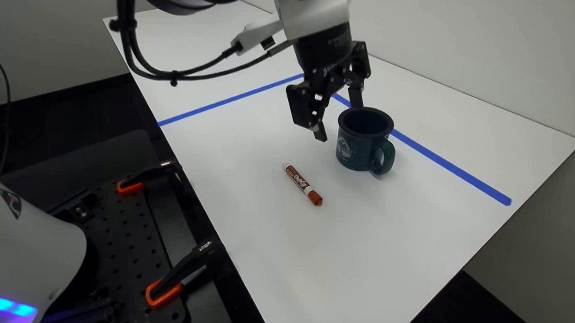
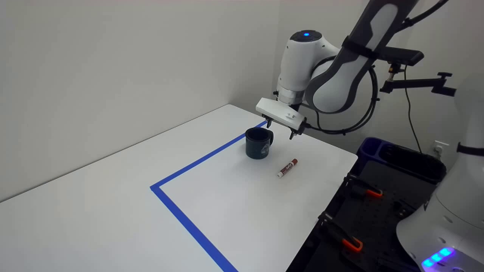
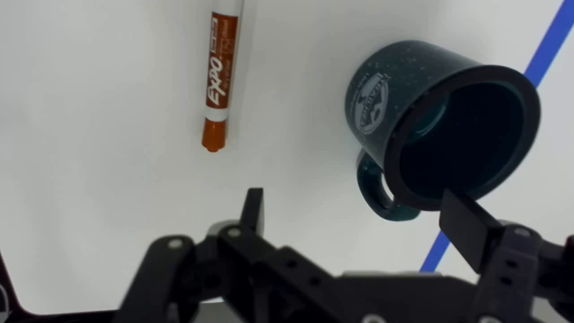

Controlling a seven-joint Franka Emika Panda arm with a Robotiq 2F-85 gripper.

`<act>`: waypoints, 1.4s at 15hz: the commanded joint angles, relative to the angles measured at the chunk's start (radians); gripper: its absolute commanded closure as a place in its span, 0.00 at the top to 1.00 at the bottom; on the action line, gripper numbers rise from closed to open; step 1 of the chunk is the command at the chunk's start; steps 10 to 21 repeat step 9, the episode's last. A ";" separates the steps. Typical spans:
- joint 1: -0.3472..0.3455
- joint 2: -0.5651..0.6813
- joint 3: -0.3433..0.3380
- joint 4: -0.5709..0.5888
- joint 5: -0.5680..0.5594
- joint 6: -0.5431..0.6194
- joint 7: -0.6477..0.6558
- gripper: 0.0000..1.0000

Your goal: Remove the red marker from the mug.

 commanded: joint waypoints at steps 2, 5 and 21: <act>0.020 -0.239 -0.034 -0.013 -0.110 -0.157 0.007 1.00; 0.012 -0.353 -0.007 -0.017 -0.091 -0.250 -0.029 1.00; -0.262 -0.388 0.316 -0.030 0.127 -0.288 -0.191 1.00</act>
